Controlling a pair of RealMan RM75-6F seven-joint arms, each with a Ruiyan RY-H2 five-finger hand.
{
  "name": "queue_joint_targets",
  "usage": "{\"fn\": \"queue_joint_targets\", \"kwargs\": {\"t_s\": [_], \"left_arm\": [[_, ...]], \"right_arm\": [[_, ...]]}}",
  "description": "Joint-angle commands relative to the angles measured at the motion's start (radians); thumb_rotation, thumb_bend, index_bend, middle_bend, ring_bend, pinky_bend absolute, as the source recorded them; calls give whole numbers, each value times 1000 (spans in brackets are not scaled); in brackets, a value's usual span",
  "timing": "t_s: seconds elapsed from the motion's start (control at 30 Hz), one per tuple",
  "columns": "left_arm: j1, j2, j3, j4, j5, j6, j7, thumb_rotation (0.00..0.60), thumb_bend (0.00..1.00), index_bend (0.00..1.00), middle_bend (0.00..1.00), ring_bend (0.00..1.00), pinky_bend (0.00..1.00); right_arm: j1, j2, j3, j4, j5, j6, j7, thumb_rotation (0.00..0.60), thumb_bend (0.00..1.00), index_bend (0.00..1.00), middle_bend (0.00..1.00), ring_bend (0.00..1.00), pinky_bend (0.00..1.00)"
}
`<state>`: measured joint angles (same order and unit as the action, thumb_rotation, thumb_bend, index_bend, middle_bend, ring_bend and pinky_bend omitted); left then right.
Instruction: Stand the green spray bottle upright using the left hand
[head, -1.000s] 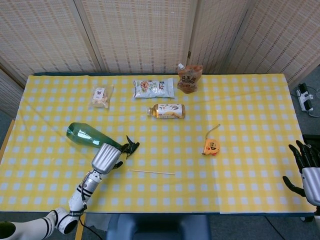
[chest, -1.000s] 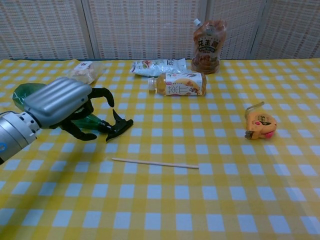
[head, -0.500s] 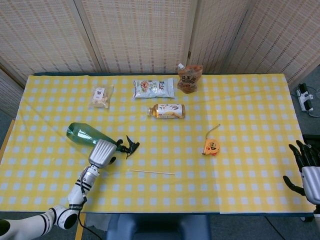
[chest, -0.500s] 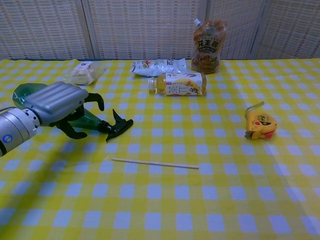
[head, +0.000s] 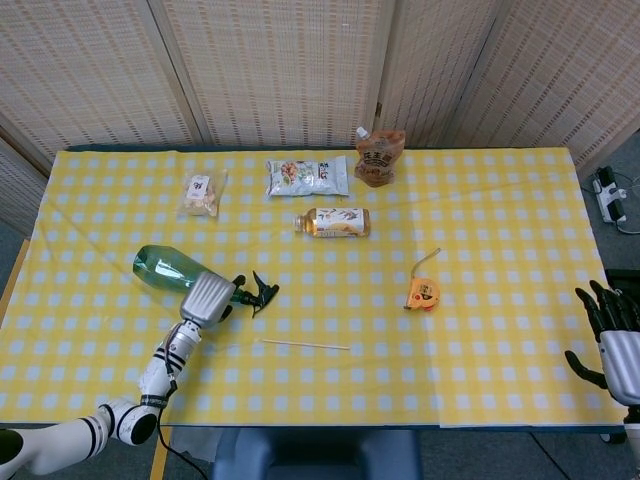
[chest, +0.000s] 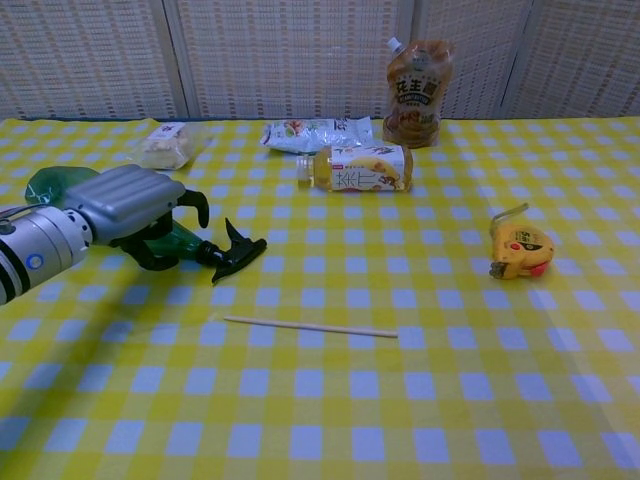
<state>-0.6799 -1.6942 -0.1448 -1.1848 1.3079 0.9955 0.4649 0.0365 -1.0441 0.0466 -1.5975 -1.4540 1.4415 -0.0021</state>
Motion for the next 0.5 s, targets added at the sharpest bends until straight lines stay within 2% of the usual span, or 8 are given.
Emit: {"fn": "queue_joint_targets", "kwargs": {"t_s": [0.03,0.4,0.5], "left_arm": [[-12,-6,1,14,2,-15,-19,600,343,390,1000,1000,1000],[-40,-58,2,128,-23,-60,-49,600,342,415,1000,1000,1000],[-44,-70,10,159,0,-48,-74,600,343,494,1000,1000,1000]], "right_arm": [[1,0,1,-1,2,-2,-1,600,308,0,0,0,0],[6,5,3,4,18,-22,5,600,308,0,0,0,0],[10,9,0,3,21,-34,7,600,309,0,0,0,0]]}}
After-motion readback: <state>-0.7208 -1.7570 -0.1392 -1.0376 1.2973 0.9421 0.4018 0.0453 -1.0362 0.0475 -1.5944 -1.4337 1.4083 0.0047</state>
